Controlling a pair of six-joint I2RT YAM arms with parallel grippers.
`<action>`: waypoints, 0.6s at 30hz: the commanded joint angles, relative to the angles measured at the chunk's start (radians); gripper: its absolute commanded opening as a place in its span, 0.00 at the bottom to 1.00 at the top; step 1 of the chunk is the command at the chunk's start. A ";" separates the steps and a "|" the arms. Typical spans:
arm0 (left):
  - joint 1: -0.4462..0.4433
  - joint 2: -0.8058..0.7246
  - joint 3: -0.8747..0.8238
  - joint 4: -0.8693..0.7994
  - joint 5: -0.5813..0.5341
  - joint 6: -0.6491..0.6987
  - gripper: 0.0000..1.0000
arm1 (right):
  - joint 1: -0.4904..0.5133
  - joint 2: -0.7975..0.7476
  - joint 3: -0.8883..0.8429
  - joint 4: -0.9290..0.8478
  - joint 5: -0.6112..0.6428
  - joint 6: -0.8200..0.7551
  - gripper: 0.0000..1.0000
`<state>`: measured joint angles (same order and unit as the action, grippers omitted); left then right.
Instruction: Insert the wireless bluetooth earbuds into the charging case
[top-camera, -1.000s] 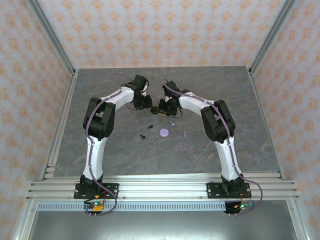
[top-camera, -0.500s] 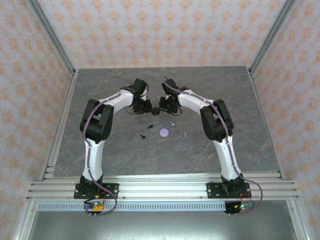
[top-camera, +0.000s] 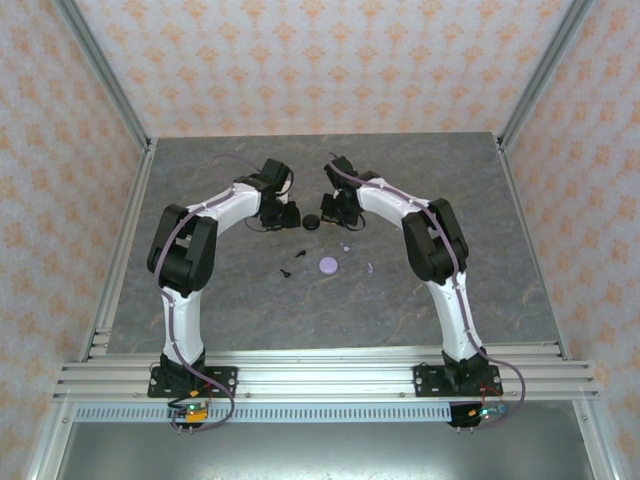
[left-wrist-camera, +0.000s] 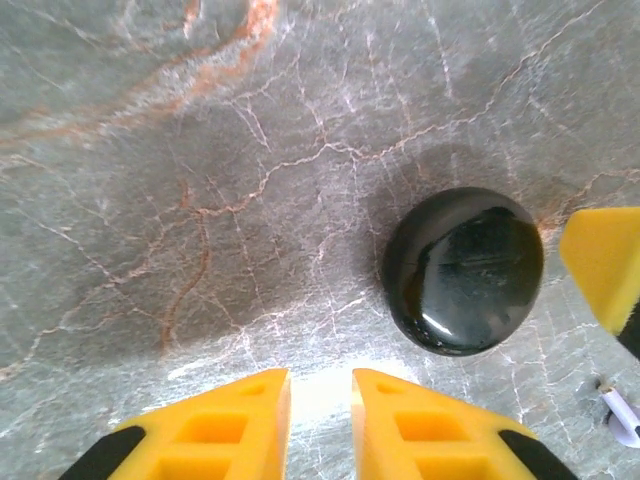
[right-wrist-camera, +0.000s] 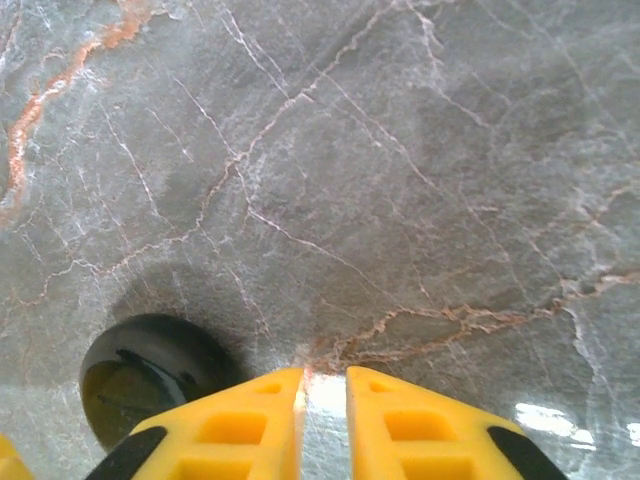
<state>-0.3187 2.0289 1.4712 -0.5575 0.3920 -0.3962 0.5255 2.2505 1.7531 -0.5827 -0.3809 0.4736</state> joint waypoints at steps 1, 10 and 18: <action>0.020 -0.033 0.023 -0.021 -0.005 -0.010 0.27 | -0.022 -0.082 -0.050 0.049 -0.068 -0.007 0.23; 0.088 0.001 -0.021 0.115 0.181 -0.096 0.44 | -0.053 -0.105 -0.130 0.199 -0.236 0.033 0.31; 0.095 0.043 -0.052 0.215 0.283 -0.161 0.51 | -0.055 -0.072 -0.109 0.217 -0.294 0.052 0.32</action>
<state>-0.2222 2.0495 1.4399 -0.3988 0.6075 -0.5087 0.4706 2.1880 1.6363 -0.3923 -0.6376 0.5060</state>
